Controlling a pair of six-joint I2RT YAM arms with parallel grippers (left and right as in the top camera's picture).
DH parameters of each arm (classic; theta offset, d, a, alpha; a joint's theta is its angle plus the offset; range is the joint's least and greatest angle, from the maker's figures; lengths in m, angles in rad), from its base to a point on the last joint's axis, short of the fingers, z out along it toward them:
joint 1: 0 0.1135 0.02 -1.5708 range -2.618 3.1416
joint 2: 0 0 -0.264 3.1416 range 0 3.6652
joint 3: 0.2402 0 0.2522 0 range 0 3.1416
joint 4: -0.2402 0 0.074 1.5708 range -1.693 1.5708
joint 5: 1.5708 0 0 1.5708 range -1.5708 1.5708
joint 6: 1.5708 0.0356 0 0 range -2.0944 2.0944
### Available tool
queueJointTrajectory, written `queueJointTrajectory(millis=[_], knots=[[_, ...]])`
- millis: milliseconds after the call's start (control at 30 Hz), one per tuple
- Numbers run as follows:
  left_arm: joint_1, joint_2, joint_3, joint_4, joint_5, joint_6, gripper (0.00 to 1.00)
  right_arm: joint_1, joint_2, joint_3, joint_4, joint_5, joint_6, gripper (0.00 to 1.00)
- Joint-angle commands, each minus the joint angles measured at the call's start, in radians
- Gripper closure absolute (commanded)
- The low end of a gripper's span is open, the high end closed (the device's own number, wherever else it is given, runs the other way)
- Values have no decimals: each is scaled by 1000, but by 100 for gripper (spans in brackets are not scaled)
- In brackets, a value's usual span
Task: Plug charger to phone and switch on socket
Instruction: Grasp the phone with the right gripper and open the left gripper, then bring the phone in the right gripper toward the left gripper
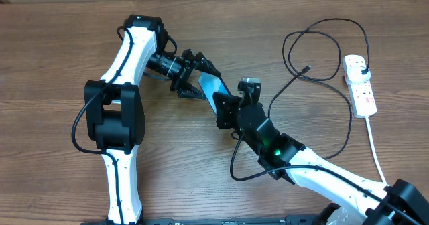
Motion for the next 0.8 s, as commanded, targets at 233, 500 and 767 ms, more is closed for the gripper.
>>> queueJointTrajectory(millis=[233, 500, 767], knots=[[71, 10, 54, -43, 179, 265, 0, -154, -195, 34, -175, -43, 3, 96], [157, -151, 69, -42, 57, 322, 0, -372, -358, 29, -544, -158, 385, 96], [130, -560, 40, -42, -467, 187, 13, -476, -355, 11, -371, -478, 474, 96]])
